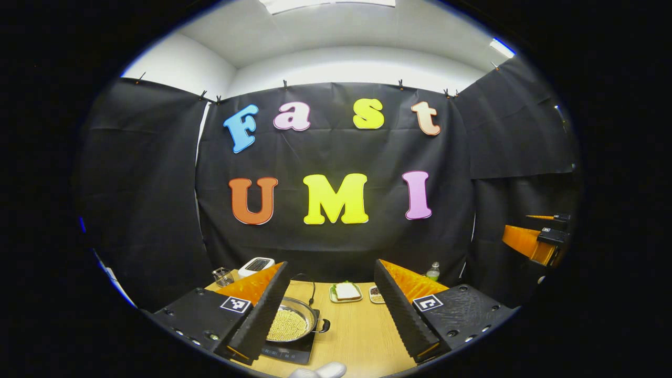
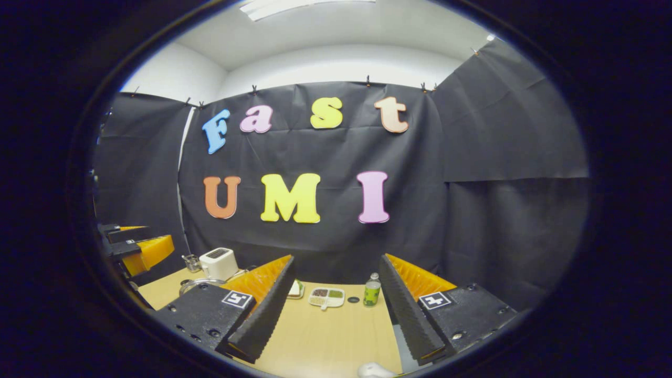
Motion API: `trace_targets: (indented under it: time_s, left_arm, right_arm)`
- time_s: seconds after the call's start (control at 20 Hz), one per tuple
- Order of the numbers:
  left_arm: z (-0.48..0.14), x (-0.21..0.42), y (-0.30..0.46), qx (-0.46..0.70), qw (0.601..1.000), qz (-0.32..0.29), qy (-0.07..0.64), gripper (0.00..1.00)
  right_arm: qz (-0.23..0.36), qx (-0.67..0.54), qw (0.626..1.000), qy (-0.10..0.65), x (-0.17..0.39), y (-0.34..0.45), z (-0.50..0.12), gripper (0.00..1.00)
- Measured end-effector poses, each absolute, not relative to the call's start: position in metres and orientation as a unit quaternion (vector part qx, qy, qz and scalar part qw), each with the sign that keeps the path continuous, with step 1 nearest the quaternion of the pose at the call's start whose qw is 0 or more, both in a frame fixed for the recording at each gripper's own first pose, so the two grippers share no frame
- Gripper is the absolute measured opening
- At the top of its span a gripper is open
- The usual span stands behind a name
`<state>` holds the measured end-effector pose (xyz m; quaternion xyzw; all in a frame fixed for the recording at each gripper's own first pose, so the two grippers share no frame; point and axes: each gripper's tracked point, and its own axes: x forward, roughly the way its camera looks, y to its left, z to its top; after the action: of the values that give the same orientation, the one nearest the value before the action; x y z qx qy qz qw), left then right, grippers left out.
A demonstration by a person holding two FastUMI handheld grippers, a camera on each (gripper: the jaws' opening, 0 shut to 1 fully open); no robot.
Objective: First push the handle of the pot to place it horizontally, then grasp the pot with both hands and set it on the induction cooktop.
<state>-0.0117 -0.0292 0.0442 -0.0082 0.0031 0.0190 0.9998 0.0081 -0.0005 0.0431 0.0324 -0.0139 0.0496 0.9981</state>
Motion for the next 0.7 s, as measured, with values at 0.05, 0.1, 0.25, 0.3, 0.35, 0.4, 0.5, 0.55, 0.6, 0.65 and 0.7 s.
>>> trace_targets:
  time_s: [0.05, 0.1, 0.25, 0.3, 0.35, 0.4, 0.5, 0.55, 0.6, 0.65, 0.7]
  left_arm:
    - [0.046, -0.009, -0.030, -0.009, 1.000, 0.019, 0.000, 0.96]
    - [0.047, -0.008, -0.030, -0.009, 1.000, 0.020, -0.002, 0.96]
    - [0.050, -0.007, -0.028, -0.007, 1.000, 0.022, -0.002, 0.96]
    - [0.049, -0.006, -0.029, -0.008, 1.000, 0.021, -0.002, 1.00]
    - [0.049, -0.005, -0.030, -0.008, 1.000, 0.019, -0.002, 0.96]
    - [0.049, -0.005, -0.030, -0.007, 1.000, 0.018, -0.001, 0.96]
    - [0.050, -0.004, -0.031, -0.006, 1.000, 0.017, -0.001, 0.96]
    - [0.048, -0.004, -0.032, -0.005, 1.000, 0.017, 0.000, 0.96]
    - [0.048, -0.004, -0.031, -0.005, 1.000, 0.017, -0.001, 0.96]
    - [0.050, -0.003, -0.032, -0.004, 1.000, 0.017, -0.002, 0.96]
    - [0.050, -0.004, -0.033, -0.004, 1.000, 0.017, -0.002, 0.96]
  right_arm:
    - [0.048, 0.033, 0.998, -0.010, 0.010, -0.003, 0.042, 1.00]
    - [0.049, 0.035, 0.998, -0.006, 0.011, -0.003, 0.040, 1.00]
    - [0.044, 0.038, 0.998, -0.003, 0.013, -0.008, 0.040, 1.00]
    - [0.042, 0.038, 0.998, -0.002, 0.013, -0.010, 0.041, 1.00]
    - [0.041, 0.037, 0.998, -0.002, 0.014, -0.010, 0.040, 1.00]
    - [0.042, 0.037, 0.998, 0.001, 0.014, -0.011, 0.039, 1.00]
    - [0.041, 0.039, 0.998, 0.003, 0.015, -0.012, 0.037, 1.00]
    - [0.039, 0.039, 0.998, 0.005, 0.015, -0.014, 0.037, 1.00]
    - [0.038, 0.039, 0.999, 0.006, 0.015, -0.016, 0.036, 1.00]
    - [0.037, 0.037, 0.999, 0.006, 0.016, -0.016, 0.036, 1.00]
    - [0.038, 0.036, 0.999, 0.005, 0.016, -0.016, 0.036, 1.00]
